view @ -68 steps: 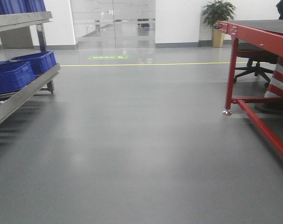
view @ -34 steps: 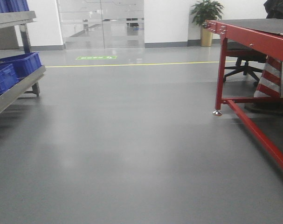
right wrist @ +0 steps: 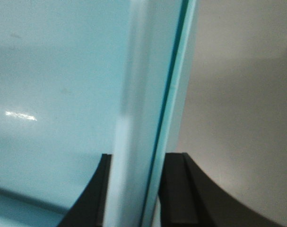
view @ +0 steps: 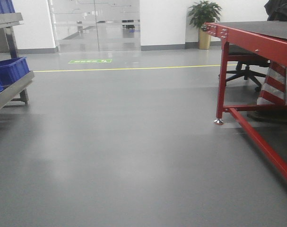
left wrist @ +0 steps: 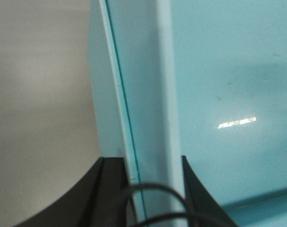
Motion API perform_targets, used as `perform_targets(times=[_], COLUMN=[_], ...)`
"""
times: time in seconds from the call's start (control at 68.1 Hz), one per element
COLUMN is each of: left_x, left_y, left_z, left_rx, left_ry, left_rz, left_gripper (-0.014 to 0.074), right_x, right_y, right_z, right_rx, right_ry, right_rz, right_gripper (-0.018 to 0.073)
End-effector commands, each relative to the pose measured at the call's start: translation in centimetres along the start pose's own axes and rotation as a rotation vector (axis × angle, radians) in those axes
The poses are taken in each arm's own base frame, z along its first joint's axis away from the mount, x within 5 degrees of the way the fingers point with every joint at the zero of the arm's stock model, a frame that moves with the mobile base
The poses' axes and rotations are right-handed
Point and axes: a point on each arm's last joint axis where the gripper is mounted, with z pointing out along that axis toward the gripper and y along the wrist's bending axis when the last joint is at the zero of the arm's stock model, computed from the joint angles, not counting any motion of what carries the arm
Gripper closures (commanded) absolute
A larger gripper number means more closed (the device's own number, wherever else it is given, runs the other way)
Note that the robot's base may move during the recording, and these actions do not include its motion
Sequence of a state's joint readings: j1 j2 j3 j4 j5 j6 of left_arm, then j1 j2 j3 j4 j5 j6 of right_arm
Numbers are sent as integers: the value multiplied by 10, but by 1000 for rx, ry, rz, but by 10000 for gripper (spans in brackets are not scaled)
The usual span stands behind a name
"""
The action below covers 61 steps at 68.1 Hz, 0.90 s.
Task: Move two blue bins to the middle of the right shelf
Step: 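Drive past the red workbench holding the light blue bin in both grippers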
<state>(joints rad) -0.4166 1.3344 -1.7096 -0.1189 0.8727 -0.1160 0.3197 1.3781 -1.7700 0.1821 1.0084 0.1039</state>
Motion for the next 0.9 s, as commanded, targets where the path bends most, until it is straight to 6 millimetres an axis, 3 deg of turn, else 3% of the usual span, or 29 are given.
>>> perform_targets(times=[0.0, 0.881], left_x=[-17, -17], left_y=[-5, -5], left_z=[-15, -15], left_rx=[43, 43], left_ry=[-165, -165], left_rz=[-19, -19], left_gripper=[707, 707], right_x=[-8, -8], right_y=[-1, -1], right_z=[-8, -8], right_rx=[11, 11], right_ry=[-77, -77], right_rz=[-9, -9], right_gripper=[713, 713])
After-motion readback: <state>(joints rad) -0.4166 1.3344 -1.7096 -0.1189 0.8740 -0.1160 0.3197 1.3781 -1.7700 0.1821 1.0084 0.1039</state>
